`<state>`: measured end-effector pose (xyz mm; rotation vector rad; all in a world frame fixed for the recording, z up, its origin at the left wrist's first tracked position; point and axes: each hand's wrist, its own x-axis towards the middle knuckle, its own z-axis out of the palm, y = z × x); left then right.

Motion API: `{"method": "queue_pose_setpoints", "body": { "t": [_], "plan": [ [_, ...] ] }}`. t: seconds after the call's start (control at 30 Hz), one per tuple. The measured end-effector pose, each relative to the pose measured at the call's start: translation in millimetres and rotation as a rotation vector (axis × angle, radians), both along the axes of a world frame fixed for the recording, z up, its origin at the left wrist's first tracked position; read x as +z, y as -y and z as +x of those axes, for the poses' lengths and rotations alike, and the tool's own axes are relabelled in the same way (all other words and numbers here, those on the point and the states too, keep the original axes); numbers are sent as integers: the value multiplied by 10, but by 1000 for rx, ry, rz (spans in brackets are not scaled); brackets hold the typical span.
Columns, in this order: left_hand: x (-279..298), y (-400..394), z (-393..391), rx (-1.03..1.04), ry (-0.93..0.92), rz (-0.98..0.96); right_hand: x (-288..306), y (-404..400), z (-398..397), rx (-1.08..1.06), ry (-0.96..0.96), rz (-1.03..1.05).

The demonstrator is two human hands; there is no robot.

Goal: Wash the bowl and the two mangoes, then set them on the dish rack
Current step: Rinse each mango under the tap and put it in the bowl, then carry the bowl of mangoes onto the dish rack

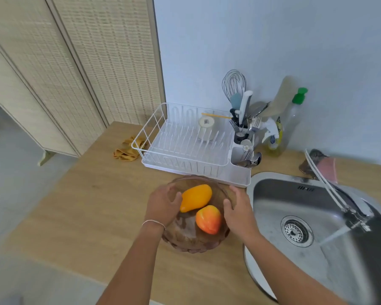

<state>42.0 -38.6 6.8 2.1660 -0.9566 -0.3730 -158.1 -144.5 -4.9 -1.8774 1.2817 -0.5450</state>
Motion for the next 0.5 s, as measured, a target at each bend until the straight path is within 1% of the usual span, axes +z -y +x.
{"method": "queue_pose_setpoints", "body": {
  "t": [0.07, 0.17, 0.2, 0.27, 0.37, 0.5],
  "plan": [
    [-1, 3, 36, 90, 9, 8, -53, -28, -51, -60, 1, 130],
    [-51, -16, 41, 87, -39, 159, -74, -30, -56, -68, -9, 250],
    [-66, -29, 21, 75, -63, 205, -55, -29, -45, -58, -20, 253],
    [-81, -47, -8, 65, -85, 238, -36, -25, -25, -39, -40, 234],
    [-31, -50, 5, 65, -82, 225, 55, -26, 16, -31, -40, 189],
    [190, -52, 150, 80, -59, 188, 345, -45, 93, 6, 21, 116]
  ]
}}
